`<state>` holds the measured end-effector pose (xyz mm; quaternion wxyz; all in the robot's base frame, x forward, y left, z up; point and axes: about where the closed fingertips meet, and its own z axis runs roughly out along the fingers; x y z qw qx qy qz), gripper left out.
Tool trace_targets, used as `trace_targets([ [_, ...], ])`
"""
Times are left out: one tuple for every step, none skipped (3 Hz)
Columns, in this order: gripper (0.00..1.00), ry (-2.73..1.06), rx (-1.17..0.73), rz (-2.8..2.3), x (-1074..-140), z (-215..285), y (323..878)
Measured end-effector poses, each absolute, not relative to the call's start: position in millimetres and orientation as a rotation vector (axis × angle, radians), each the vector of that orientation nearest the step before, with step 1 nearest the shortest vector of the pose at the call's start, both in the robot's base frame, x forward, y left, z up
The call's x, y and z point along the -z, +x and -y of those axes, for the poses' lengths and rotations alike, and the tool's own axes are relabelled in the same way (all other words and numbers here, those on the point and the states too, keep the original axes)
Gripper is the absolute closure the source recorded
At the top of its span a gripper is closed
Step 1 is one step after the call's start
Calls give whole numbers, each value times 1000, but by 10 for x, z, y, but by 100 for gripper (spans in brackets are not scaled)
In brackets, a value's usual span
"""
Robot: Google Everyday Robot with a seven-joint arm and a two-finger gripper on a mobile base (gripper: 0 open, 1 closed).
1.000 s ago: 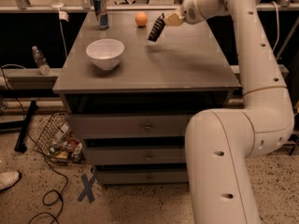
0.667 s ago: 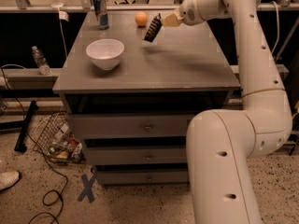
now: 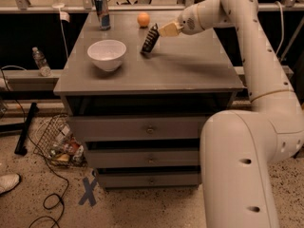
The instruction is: Move rxbar chocolate near white bowl
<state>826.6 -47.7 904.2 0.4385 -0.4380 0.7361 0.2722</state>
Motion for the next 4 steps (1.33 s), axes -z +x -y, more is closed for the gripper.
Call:
trace_targets([
  [100,-1118,-705,-1838,-8885,335,8126],
  [100,-1151,-696,-1812,-8873,167,7908],
  [100,-1205,-716,-1835,-8606,-51,7632],
  [100,-1253,-745,-1873,-8318,-219,7352],
])
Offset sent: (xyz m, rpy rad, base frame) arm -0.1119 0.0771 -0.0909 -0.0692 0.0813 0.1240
